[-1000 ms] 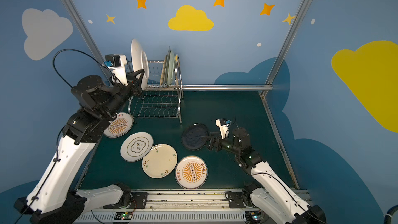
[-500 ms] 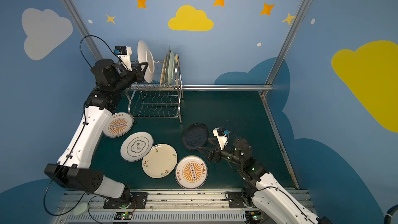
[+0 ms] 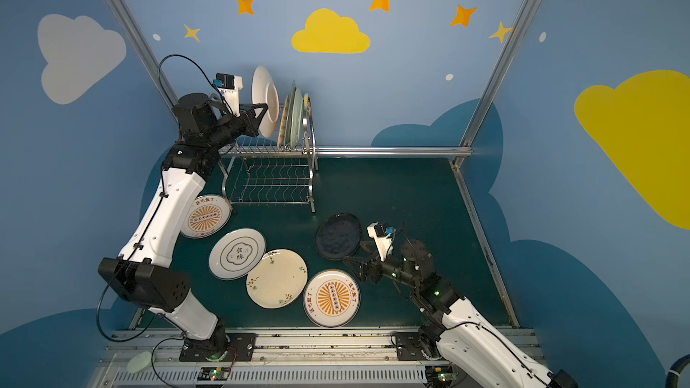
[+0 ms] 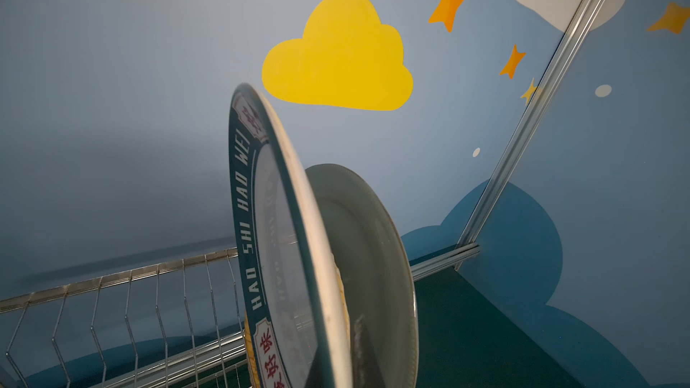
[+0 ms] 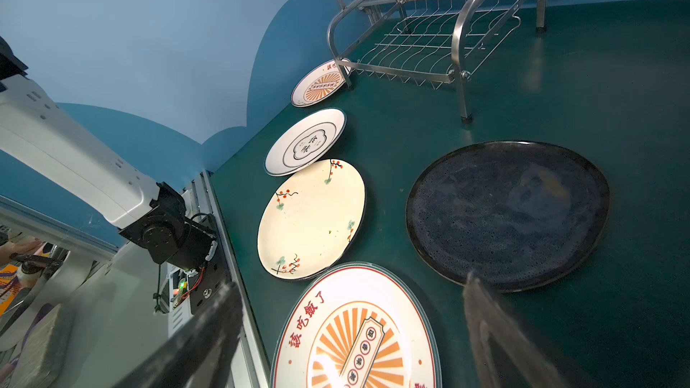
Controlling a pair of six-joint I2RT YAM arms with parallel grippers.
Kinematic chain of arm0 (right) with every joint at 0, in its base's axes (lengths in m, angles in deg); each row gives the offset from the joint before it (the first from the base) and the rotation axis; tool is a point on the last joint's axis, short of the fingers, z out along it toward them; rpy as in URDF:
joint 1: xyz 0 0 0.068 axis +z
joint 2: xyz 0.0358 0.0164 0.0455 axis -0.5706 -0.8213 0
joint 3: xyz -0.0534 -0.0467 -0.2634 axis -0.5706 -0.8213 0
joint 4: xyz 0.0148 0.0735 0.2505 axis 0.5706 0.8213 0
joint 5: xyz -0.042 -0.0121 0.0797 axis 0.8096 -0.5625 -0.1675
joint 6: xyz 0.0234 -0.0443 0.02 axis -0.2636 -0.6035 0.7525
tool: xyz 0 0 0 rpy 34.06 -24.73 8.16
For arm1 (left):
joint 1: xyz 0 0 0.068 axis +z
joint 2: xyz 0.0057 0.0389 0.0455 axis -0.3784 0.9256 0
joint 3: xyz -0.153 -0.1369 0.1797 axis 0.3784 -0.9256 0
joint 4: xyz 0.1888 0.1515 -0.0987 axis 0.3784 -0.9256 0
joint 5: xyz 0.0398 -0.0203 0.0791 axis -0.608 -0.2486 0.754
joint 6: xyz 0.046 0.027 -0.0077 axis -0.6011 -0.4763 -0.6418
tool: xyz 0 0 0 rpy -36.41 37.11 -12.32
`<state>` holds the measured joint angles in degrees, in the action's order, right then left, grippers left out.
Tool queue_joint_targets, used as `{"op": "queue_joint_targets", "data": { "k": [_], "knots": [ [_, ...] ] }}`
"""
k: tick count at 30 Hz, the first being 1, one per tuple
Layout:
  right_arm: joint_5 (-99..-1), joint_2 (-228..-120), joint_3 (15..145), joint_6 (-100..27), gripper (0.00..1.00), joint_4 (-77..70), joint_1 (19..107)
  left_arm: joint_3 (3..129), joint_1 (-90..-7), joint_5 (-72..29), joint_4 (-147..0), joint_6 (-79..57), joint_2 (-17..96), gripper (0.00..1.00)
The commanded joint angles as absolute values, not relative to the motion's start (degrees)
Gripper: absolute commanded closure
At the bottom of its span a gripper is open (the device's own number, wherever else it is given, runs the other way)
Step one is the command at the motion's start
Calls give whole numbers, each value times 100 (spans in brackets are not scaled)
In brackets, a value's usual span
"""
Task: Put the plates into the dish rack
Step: 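Carry the plate upright with the left gripper into the rack's top tier, then lower the plate into the top slots beside the bamboo mat with the left gripper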
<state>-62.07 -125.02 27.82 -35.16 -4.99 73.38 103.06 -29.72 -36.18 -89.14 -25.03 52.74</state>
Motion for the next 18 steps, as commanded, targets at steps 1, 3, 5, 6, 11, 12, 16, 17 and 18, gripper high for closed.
{"op": "queue_joint_targets", "data": {
  "k": [1, 3, 5, 6, 11, 12, 16, 17, 18],
  "knots": [
    [-6125, -12501, 2812, -3421, 9, -497, 7403, 10583, -2935, -3601, -8644, -2744, 5398, 96],
    [-6091, -12490, 2802, -3374, 9, -487, 7408, 10599, -2939, -3564, -8655, -2786, 5478, 96],
    [-6081, -12484, 2774, -3323, 9, -494, 7416, 10632, -2935, -3544, -8668, -2815, 5542, 96],
    [-6070, -12476, 2767, -3309, 9, -486, 7423, 10657, -2936, -3536, -8697, -2832, 5589, 96],
    [-6016, -12440, 2723, -3284, 10, -462, 7437, 10686, -2933, -3491, -8799, -2914, 5726, 96],
    [-6011, -12432, 2712, -3272, 9, -453, 7434, 10683, -2935, -3471, -8813, -2933, 5747, 96],
    [-5960, -12405, 2705, -3258, 9, -416, 7434, 10645, -2927, -3423, -8855, -3000, 5793, 96],
    [-5958, -12393, 2693, -3256, 9, -407, 7435, 10627, -2935, -3414, -8879, -3020, 5807, 96],
    [-5945, -12394, 2684, -3251, 9, -402, 7434, 10615, -2935, -3403, -8899, -3047, 5812, 96]
  ]
}}
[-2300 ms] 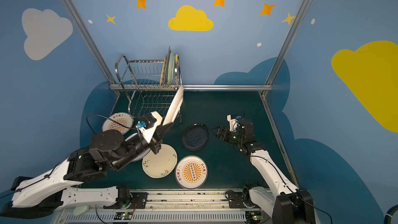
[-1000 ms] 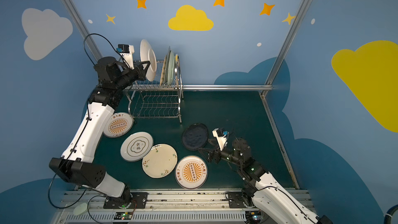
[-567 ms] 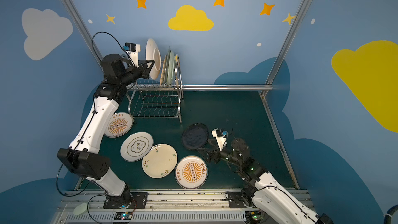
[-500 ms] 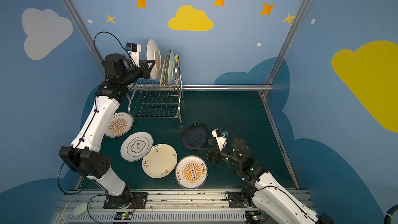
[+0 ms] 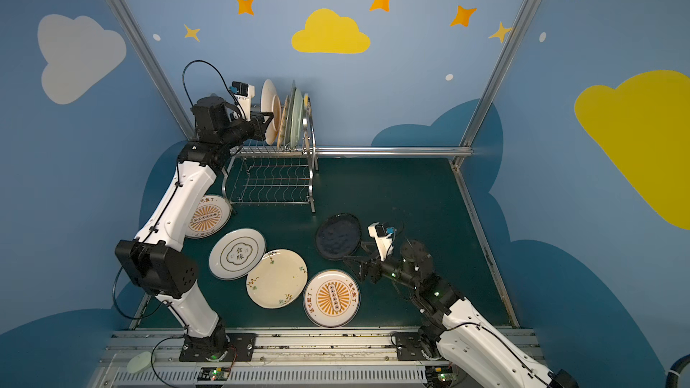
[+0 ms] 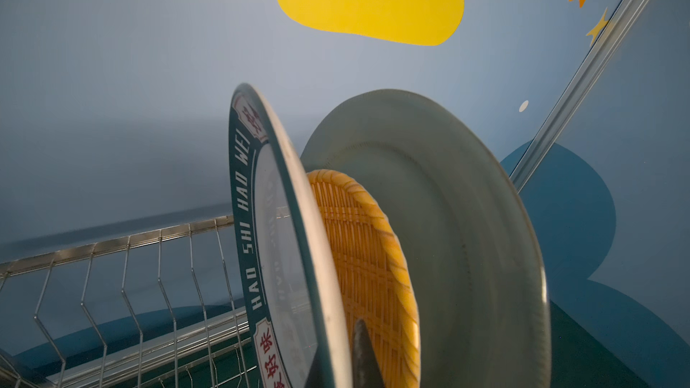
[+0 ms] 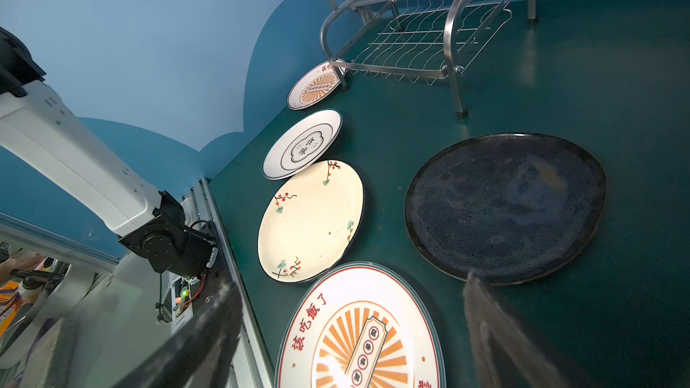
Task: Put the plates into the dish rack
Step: 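Lower the plate into the top slots beside the bamboo mat with the left gripper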
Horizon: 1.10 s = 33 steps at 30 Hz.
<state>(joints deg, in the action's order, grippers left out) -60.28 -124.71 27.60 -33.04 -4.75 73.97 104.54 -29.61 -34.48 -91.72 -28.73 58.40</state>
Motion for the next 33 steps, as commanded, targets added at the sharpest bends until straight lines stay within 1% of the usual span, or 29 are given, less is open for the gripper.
{"op": "queue_joint_targets", "data": {
  "k": [1, 17, 25, 33],
  "knots": [
    [-5949, -12391, 2686, -3247, 9, -398, 7434, 10598, -2935, -3399, -8902, -3057, 5817, 96],
    [-5828, -12327, 2565, -3096, 9, -495, 7434, 10318, -2944, -3400, -8874, -3044, 5890, 96],
    [-5724, -12225, 2464, -3057, 9, -589, 7434, 10121, -3003, -3263, -8901, -3317, 5873, 96],
    [-5720, -12181, 2421, -3057, 9, -635, 7440, 10134, -3102, -3151, -9003, -3408, 5891, 84]
  ]
}}
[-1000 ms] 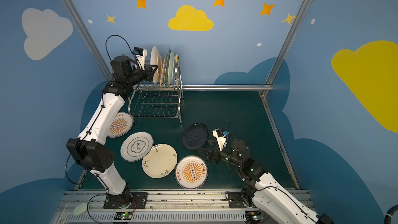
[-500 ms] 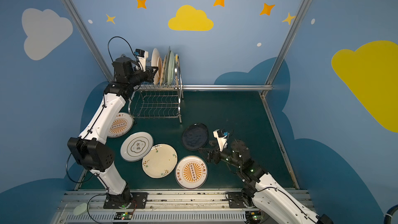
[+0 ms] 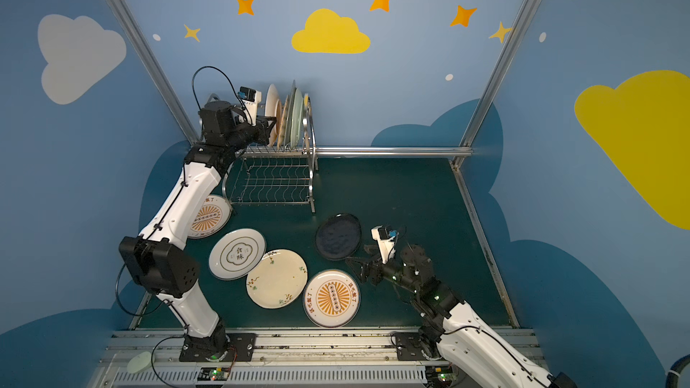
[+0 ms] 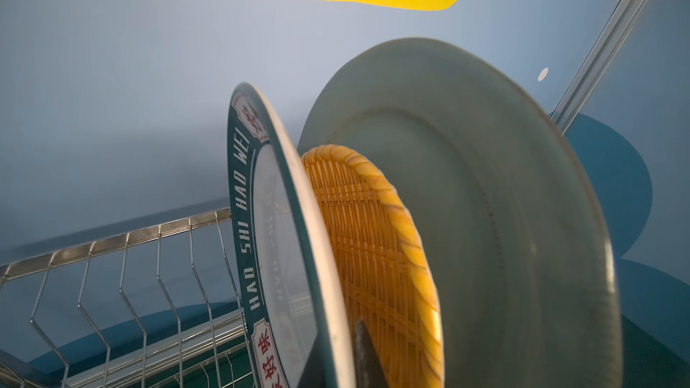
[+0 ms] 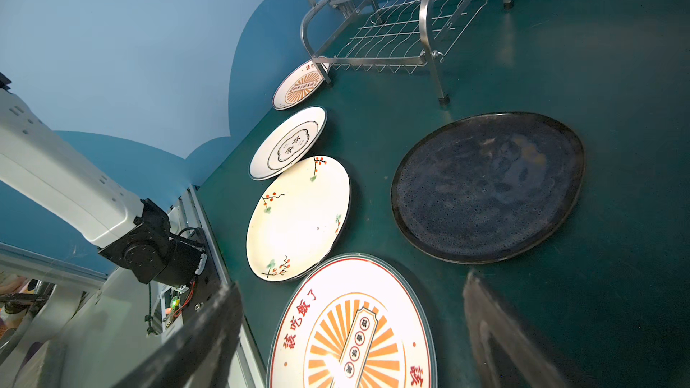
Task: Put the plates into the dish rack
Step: 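Lower the plate into the top slots beside the bamboo mat with the left gripper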
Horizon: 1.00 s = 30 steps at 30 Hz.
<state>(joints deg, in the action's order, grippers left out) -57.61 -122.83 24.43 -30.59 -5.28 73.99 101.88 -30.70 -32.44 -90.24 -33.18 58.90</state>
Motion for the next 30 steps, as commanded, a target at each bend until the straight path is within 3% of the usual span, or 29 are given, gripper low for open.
{"op": "queue_joint_targets", "data": {
  "k": [1, 10, 21, 27, 30],
  "knots": [
    [-5721, -12169, 2419, -3053, 9, -627, 7442, 10136, -3115, -3148, -9007, -3408, 5888, 83],
    [-5694, -11927, 2336, -3055, 9, -540, 7443, 10175, -3190, -3030, -9059, -3352, 5859, 79],
    [-5603, -11646, 2111, -2938, 9, -670, 7443, 10458, -3199, -3023, -9163, -3032, 5813, 65],
    [-5560, -11549, 2100, -2921, 9, -572, 7443, 10776, -3190, -2992, -9300, -2818, 5807, 54],
    [-5497, -11470, 2073, -2908, 9, -567, 7443, 10885, -3177, -2990, -9335, -2720, 5771, 38]
  ]
}}
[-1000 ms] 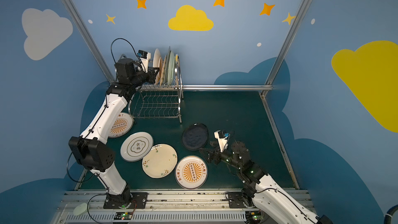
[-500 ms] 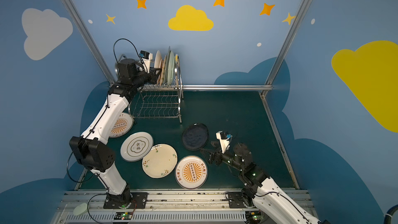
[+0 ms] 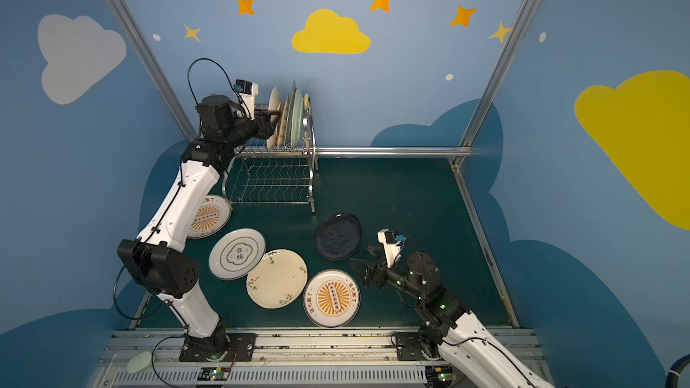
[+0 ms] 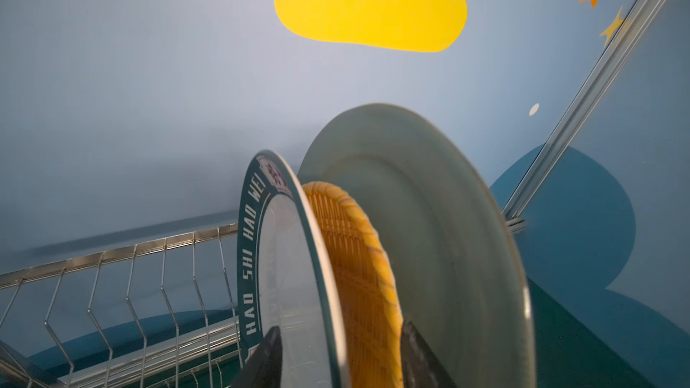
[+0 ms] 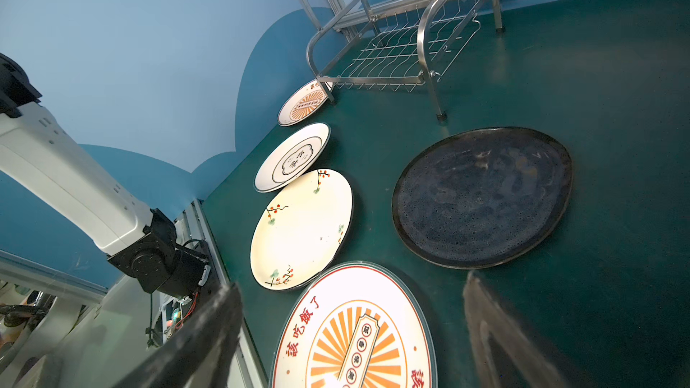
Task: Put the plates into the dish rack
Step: 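Lower the plate into the top slots beside the bamboo mat with the left gripper, then open the left gripper and withdraw it from the rack toward the table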
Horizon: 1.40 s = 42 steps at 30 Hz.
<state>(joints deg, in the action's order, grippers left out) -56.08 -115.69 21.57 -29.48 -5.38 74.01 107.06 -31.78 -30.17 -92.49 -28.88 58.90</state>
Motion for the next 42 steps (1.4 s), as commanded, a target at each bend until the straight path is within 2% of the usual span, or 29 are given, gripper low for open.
{"op": "queue_joint_targets", "data": {
  "k": [1, 6, 8, 16, 20, 25, 31, 42],
  "knots": [
    [-5462, -11451, 2052, -2903, 9, -573, 7443, 10889, -3177, -2989, -9320, -2706, 5749, 30],
    [-5335, -11403, 2011, -2882, 9, -587, 7443, 11030, -3103, -2997, -9379, -2518, 5741, 12],
    [-5308, -11409, 2031, -2898, 9, -561, 7445, 11044, -3071, -3053, -9376, -2434, 5706, 1],
    [-5164, -11572, 2220, -3073, 7, -430, 7443, 11060, -2918, -3084, -9332, -1544, 5310, 0],
    [-5040, -11836, 2346, -3097, 7, -382, 7434, 10684, -2900, -2965, -9233, -984, 4870, 0],
    [-4883, -12256, 2514, -2986, 6, -345, 7434, 9580, -2900, -2806, -8659, -115, 3984, 0],
    [-4742, -12875, 2659, -2852, 5, -468, 7415, 8491, -2896, -2700, -8996, 849, 3021, 0],
    [-4737, -14184, 3197, -2607, 6, -380, 7201, 6157, -2900, -2858, -8981, 1386, 998, 0]
  ]
}}
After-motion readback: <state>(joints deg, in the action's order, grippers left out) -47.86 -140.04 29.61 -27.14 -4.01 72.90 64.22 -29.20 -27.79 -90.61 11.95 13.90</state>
